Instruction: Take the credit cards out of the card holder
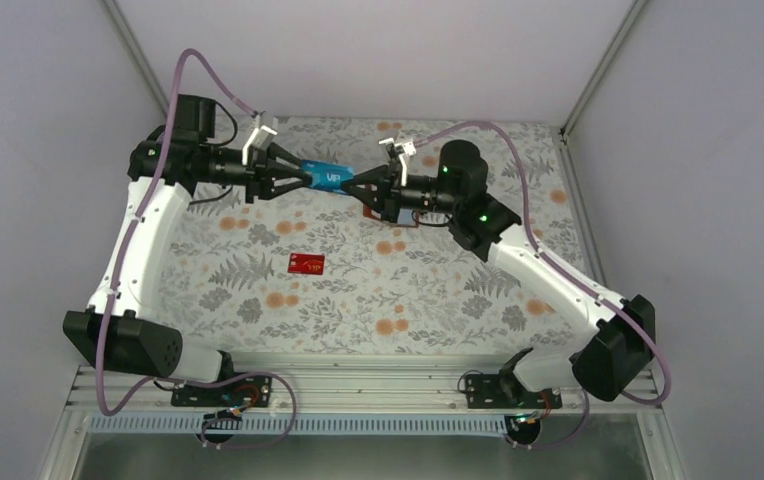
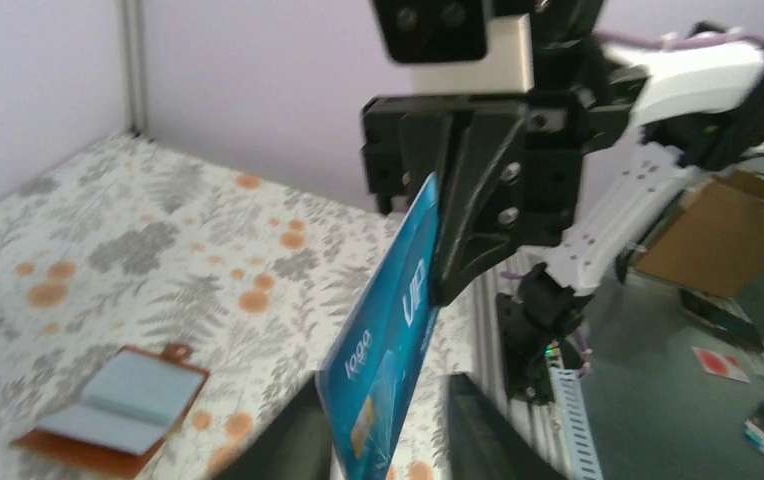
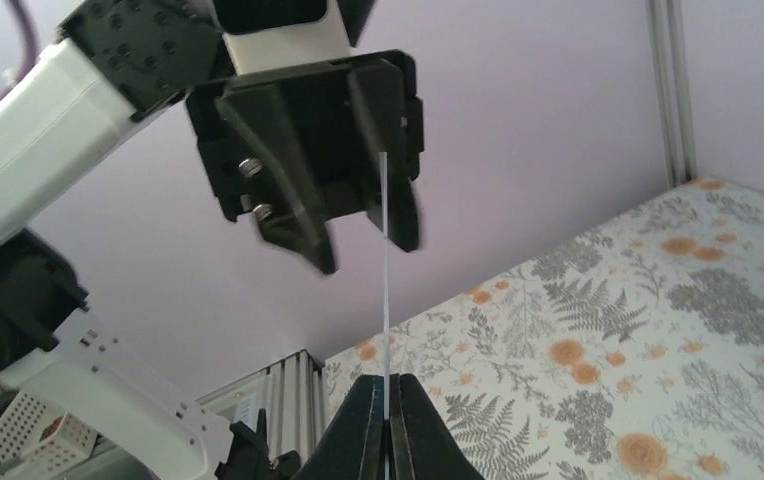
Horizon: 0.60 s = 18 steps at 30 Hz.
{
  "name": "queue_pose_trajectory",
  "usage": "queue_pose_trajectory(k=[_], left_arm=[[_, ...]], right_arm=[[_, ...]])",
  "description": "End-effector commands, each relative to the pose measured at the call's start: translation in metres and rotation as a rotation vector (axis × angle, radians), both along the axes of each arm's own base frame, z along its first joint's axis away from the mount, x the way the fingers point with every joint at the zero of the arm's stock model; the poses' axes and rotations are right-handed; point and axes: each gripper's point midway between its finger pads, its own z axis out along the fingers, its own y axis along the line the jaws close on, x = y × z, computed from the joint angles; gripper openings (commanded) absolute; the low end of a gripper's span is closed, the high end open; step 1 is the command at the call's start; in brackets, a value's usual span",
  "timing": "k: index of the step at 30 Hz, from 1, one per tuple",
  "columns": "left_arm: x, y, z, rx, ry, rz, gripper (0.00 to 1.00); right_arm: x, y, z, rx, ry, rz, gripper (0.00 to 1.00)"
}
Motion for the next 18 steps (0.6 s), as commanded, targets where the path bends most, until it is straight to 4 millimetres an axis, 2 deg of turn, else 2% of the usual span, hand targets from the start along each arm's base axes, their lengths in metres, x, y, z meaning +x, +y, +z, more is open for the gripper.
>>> queue_pose_trajectory(k=[1,2,5,8,11,15,18], left_arm=[[0.036,0.010,-0.026,0.138,0.069,0.214,0.88],[0.050,0.017,-0.039,0.193,0.068,0.291,0.99],[0.088,0.045,-0.077,0.335,0.076,0.517,1.00],[0.107,0.066,-0.101,0.413,0.084,0.638,1.00],[0.111,0.072,-0.108,0.425,0.093,0.669,1.00],[0.106,0.069,-0.111,0.412,0.097,0.640,1.00],[0.105,0.069,-0.114,0.417,0.100,0.635,1.00]], right_arm=[[0.032,-0.005,-0.022,-0.109,0.168,-0.128,0.04],[0.041,-0.009,-0.039,-0.157,0.238,-0.167,0.04],[0.054,-0.024,-0.108,-0.308,0.466,-0.253,0.04],[0.044,-0.026,-0.169,-0.398,0.645,-0.234,0.04],[0.029,-0.025,-0.220,-0.432,0.788,-0.189,0.04],[0.023,-0.026,-0.279,-0.499,0.905,-0.188,0.04],[0.021,-0.026,-0.305,-0.517,0.966,-0.186,0.04]])
